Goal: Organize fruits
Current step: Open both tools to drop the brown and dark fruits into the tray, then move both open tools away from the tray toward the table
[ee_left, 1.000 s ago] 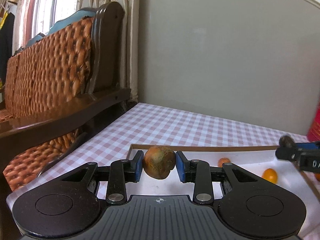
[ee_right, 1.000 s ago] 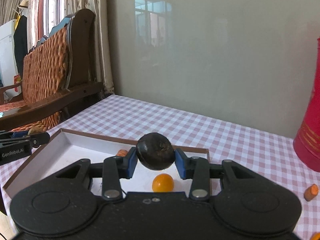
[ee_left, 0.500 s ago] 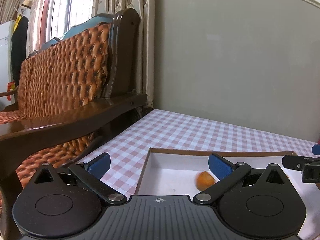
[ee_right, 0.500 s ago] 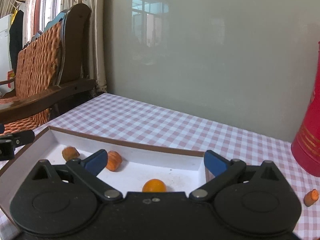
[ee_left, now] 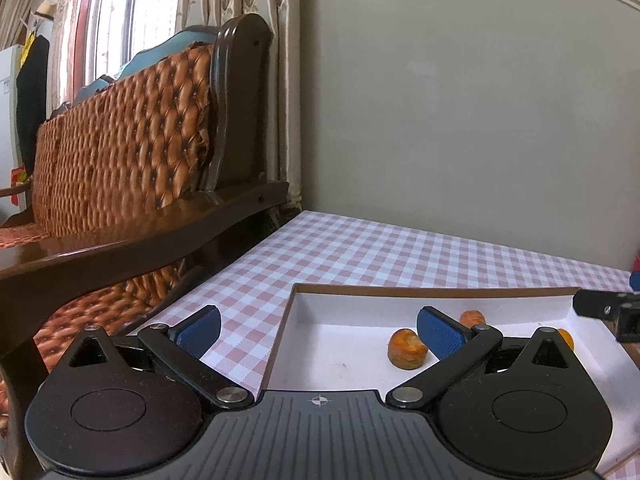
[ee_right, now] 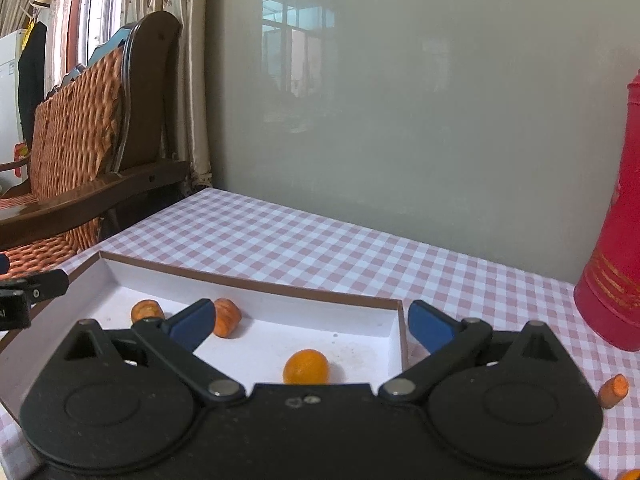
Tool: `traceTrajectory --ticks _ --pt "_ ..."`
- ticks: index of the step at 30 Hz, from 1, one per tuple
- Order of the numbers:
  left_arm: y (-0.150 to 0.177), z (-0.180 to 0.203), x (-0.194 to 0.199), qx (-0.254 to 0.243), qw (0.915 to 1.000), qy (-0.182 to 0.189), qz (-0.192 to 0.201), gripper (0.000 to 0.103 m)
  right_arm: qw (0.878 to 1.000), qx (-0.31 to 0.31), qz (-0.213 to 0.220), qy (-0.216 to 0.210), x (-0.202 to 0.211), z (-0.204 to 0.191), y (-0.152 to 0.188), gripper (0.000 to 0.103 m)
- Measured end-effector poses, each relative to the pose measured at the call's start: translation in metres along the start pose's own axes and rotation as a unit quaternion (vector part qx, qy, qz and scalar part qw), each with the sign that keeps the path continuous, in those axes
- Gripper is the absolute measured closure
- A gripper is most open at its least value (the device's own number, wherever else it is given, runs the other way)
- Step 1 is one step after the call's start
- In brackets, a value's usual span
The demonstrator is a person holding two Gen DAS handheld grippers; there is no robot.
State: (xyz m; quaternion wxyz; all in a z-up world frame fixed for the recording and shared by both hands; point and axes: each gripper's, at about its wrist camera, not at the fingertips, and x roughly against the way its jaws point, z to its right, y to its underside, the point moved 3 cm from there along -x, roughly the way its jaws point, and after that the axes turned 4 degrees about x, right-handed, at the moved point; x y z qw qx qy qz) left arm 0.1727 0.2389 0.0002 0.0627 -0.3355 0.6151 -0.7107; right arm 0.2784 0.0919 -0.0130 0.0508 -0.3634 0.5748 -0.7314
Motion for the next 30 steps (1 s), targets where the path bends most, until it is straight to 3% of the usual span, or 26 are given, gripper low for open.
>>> traceTrajectory --ticks 20,30 --pt "0.006 0.015 0.024 -0.018 0.9998 0.013 0.001 0.000 1.000 -0.012 0.015 0.011 0.032 0.012 0.005 0.006" --pt "0.017 0.027 0.058 -0.019 0.9996 0.020 0.002 0.000 0.999 -0.026 0.028 0.016 0.061 0.019 0.013 0.006"
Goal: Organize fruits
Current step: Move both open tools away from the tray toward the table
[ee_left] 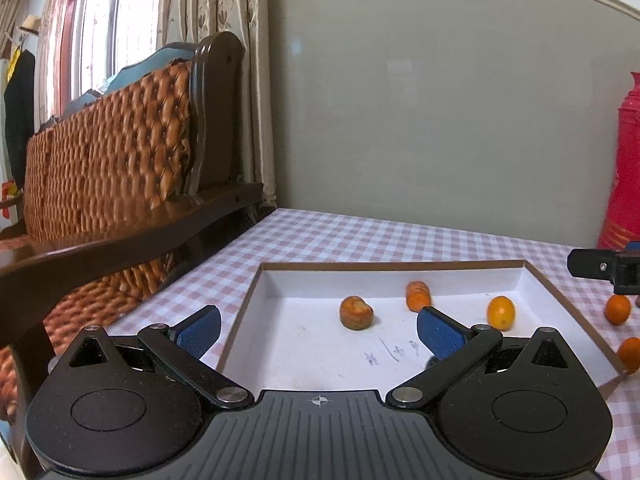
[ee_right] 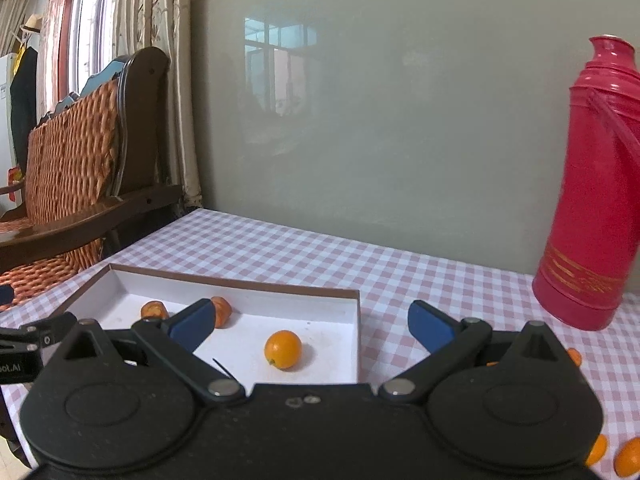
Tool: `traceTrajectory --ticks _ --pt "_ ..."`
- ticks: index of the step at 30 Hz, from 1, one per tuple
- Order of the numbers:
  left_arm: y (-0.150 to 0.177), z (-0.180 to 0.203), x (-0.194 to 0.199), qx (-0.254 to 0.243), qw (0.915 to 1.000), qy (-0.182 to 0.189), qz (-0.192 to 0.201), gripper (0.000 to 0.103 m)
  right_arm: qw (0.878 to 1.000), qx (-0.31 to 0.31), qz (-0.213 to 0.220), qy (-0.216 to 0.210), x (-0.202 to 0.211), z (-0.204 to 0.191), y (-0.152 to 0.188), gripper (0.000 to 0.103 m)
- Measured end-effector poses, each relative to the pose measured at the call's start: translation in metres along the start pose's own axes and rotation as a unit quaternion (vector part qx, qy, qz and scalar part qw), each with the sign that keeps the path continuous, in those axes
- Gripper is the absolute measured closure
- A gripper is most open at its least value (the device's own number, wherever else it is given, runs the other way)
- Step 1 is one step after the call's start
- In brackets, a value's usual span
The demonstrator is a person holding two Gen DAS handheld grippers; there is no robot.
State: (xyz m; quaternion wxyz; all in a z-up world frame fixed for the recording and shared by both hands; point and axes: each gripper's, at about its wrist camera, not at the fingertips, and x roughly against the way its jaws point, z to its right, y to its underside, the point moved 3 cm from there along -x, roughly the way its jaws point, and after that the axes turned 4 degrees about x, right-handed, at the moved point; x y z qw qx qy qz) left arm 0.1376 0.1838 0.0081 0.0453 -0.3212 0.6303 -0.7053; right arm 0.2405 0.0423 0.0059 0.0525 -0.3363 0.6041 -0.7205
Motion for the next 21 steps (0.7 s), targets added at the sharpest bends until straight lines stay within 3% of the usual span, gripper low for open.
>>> traceTrajectory --ticks 6,17,21 --pt "0.005 0.010 0.014 -0.017 0.9997 -0.007 0.017 0.000 1.000 -0.005 0.002 0.008 0.018 0.007 0.008 0.006" --pt "0.012 0.038 0.038 -0.024 0.9982 0.027 0.047 0.000 1.000 -0.006 0.005 0.023 0.054 0.022 0.023 0.006" --pt "0.019 0.054 0.042 -0.040 0.9979 0.038 0.036 0.000 0.999 -0.003 0.008 0.033 0.068 0.027 0.030 0.006"
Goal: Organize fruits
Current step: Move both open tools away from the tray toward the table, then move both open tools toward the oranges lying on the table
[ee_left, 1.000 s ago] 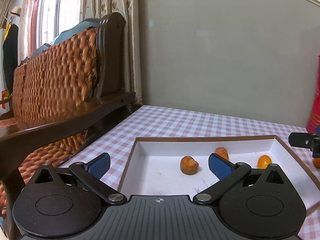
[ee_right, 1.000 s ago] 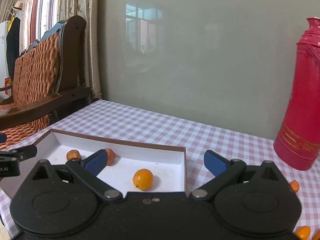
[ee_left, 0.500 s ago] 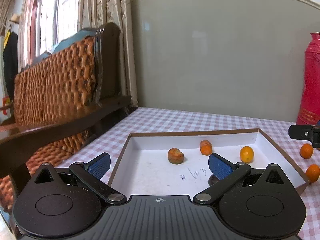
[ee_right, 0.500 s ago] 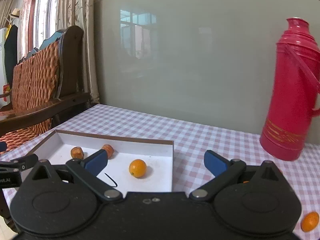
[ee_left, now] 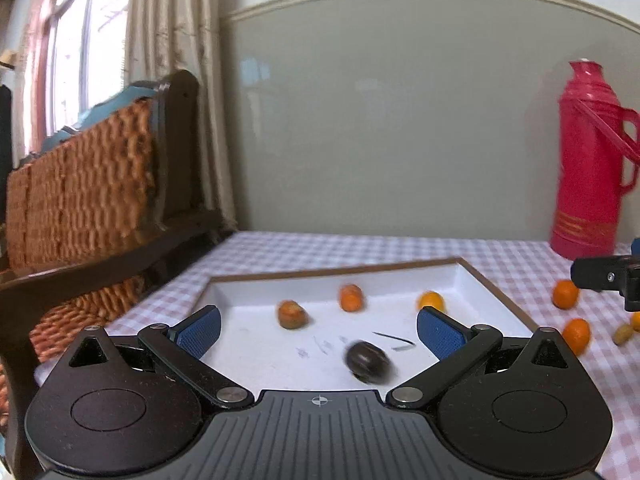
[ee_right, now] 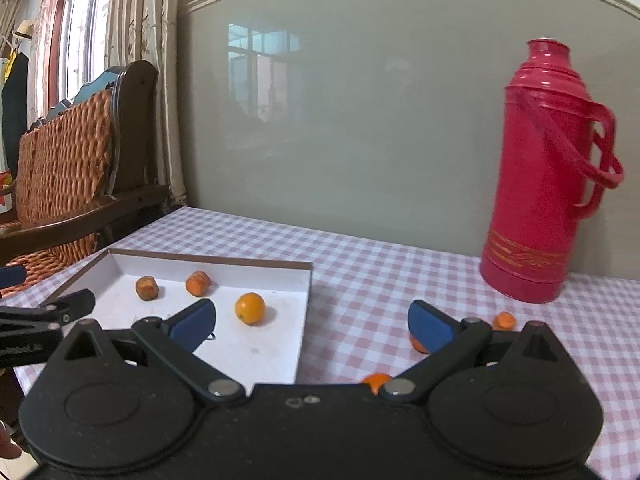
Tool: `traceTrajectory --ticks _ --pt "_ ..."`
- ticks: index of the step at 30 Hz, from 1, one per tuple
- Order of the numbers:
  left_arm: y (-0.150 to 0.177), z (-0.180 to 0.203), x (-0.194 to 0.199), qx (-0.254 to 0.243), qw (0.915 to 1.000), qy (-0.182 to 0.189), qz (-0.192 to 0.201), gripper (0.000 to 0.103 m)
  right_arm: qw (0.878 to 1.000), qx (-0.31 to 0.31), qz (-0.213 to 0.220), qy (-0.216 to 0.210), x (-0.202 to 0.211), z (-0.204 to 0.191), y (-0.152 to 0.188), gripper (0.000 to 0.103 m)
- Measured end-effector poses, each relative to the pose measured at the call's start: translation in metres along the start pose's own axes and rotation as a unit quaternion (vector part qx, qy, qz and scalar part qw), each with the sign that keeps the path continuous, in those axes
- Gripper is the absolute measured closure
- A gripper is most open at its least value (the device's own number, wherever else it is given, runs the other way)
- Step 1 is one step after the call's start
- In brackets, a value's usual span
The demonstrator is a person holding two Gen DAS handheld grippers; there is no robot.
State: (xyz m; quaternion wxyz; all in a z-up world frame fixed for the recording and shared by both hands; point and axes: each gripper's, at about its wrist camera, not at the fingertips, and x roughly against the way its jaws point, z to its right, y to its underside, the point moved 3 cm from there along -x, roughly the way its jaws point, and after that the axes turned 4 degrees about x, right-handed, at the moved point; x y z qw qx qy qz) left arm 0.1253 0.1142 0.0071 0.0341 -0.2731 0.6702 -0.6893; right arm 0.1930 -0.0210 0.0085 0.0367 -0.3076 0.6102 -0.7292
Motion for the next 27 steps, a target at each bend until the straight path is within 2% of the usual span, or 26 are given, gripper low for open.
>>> traceTrajectory --ticks 3,10,16,21,27 --pt "-0.001 0.011 0.008 -0.004 0.9996 0.027 0.001 0.000 1.000 0.004 -0.002 0.011 0.009 0.006 0.006 0.006" --pt "0.001 0.032 0.014 0.004 0.9983 0.057 -0.015 0.000 0.999 0.000 -0.008 0.036 0.032 0.026 0.023 0.006" --pt "0.005 0.058 0.023 -0.017 0.9953 0.095 0.007 0.000 0.998 0.004 -0.015 0.066 0.049 0.047 0.037 0.006" --pt "0.007 0.082 0.025 -0.020 0.9917 0.127 0.005 0.000 0.996 -0.001 -0.023 0.086 0.059 0.067 0.047 0.006" --pt "0.011 0.117 0.030 -0.053 0.9864 0.156 0.008 0.000 0.994 -0.001 -0.028 0.107 0.068 0.085 0.058 0.006"
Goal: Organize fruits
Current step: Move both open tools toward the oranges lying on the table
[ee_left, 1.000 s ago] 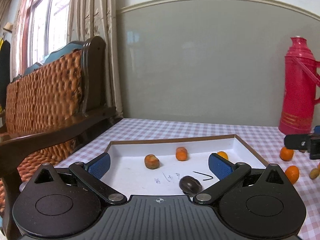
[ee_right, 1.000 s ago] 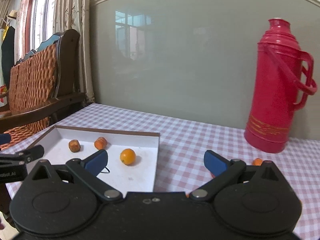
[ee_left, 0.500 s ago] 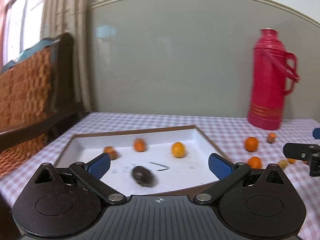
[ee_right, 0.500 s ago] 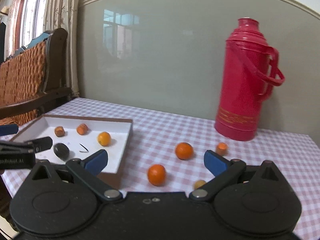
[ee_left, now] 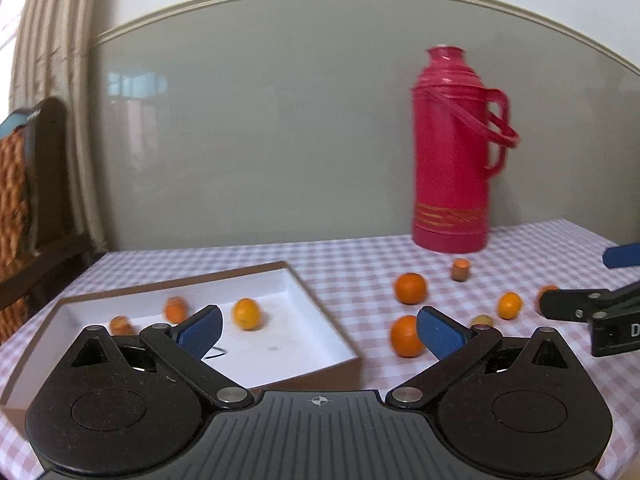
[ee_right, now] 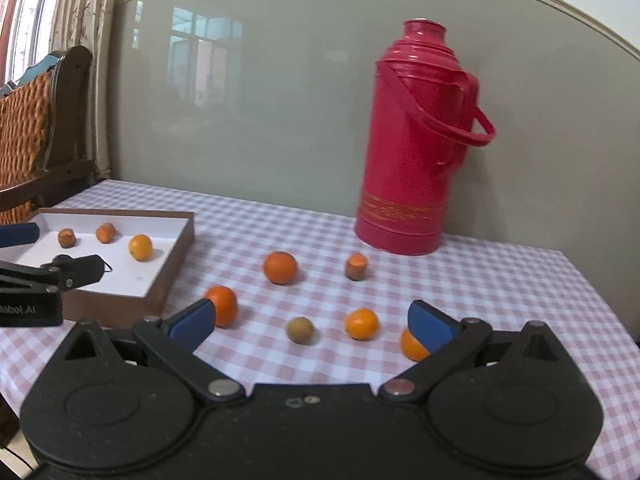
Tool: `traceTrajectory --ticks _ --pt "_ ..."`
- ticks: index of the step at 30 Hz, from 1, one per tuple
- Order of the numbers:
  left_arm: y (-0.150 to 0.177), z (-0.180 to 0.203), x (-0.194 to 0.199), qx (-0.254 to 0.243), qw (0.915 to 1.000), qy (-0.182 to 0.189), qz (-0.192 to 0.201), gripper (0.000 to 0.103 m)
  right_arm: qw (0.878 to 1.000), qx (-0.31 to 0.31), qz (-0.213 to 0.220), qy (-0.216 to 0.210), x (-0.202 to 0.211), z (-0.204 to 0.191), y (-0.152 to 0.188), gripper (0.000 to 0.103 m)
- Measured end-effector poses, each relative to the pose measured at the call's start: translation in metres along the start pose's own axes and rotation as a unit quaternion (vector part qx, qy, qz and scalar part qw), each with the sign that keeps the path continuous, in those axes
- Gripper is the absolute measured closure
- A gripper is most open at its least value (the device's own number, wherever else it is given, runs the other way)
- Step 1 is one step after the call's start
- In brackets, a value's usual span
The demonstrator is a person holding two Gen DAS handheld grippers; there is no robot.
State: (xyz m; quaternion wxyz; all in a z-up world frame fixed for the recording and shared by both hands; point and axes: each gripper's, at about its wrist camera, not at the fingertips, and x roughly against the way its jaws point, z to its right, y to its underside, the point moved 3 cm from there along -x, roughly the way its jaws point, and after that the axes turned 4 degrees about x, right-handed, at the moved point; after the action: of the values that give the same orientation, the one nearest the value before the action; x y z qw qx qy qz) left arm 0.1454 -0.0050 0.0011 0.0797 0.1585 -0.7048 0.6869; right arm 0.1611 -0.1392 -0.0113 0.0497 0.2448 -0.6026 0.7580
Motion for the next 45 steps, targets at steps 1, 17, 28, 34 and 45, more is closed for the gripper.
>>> traceTrajectory --ticks 1,17,28,34,45 --pt "0.000 0.006 -0.001 -0.004 1.0000 0.004 0.002 0.000 1.000 0.001 -0.002 0.003 -0.001 0.003 0.001 0.006" --pt "0.003 0.062 -0.041 -0.032 0.9983 0.041 -0.028 0.012 0.999 0.009 -0.041 0.019 -0.032 0.029 0.016 0.022" --pt "0.010 0.075 -0.068 -0.037 0.9963 0.045 -0.064 0.025 0.999 0.000 -0.046 0.015 -0.046 0.038 0.018 0.033" --pt "0.009 0.076 -0.080 -0.034 0.9958 0.045 -0.072 0.025 0.999 0.001 -0.042 0.009 -0.058 0.038 0.016 0.036" --pt "0.017 0.081 -0.104 -0.039 0.9926 0.034 -0.109 0.042 0.998 0.010 -0.068 0.004 -0.101 0.035 0.012 0.059"
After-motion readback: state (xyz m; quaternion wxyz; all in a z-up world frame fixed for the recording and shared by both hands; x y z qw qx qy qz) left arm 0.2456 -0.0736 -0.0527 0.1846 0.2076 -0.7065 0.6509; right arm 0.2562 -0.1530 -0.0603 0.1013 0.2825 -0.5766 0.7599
